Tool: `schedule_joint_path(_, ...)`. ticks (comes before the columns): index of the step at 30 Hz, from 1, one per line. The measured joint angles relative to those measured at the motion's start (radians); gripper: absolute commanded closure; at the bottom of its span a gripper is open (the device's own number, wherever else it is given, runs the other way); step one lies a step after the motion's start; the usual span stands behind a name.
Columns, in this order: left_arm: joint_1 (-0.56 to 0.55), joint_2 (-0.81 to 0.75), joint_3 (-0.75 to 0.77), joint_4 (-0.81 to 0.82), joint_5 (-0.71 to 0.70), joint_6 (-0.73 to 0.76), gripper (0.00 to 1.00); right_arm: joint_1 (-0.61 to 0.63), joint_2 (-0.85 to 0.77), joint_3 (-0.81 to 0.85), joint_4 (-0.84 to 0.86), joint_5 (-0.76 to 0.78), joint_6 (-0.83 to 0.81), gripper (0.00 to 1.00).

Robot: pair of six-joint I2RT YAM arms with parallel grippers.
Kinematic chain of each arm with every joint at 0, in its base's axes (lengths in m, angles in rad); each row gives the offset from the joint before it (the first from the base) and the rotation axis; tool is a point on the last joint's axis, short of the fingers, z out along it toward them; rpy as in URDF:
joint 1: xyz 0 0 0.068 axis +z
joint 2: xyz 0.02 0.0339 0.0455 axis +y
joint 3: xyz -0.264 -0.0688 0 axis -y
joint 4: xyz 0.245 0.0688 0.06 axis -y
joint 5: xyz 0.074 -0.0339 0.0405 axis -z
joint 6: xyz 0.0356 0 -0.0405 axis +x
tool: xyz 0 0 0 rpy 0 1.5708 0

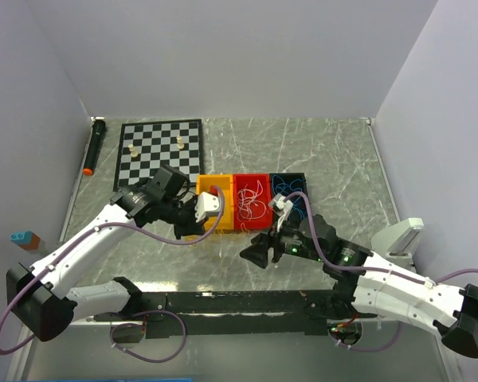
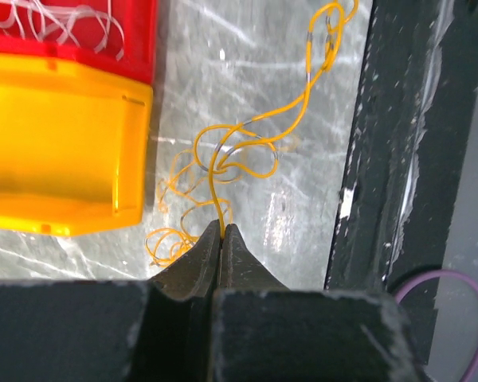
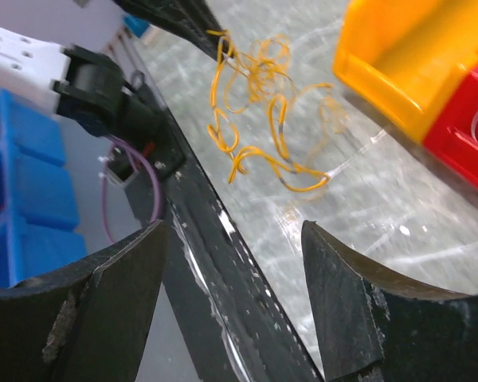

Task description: Untangle the cables

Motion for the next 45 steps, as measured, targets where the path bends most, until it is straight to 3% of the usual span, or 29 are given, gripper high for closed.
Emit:
schedule_joint_path(10, 0.039, 0.0, 0.146, 0.007, 0.1, -0.106, 0.99, 0.022, -0.169, -0.182, 0.187, 0.055, 0.027, 0.25)
schedule_joint_path(20, 0.04, 0.0, 0.18, 0.006, 0.142, -0.141, 0.99, 0.022, -0.213, -0.184, 0.331, 0.092, 0.068, 0.2)
schedule_joint_path(31, 0.04, 0.0, 0.18, 0.005, 0.158, -0.155, 0.99, -0.011, -0.158, -0.145, 0.459, 0.138, 0.119, 0.23)
schedule_joint_path(33, 0.04, 0.0, 0.18, 0.005, 0.163, -0.16, 0.99, -0.023, -0.123, -0.144, 0.498, 0.14, 0.138, 0.26)
schedule_joint_path(36, 0.04, 0.0, 0.18, 0.005, 0.164, -0.163, 0.99, -0.028, -0.073, -0.135, 0.535, 0.138, 0.153, 0.39)
schedule_joint_path(42, 0.04, 0.0, 0.18, 0.003, 0.164, -0.164, 0.99, -0.036, 0.004, -0.11, 0.563, 0.14, 0.171, 0.79)
schedule_joint_path(45, 0.04, -0.001, 0.18, 0.003, 0.164, -0.163, 0.99, -0.037, -0.002, -0.108, 0.574, 0.153, 0.175, 0.91)
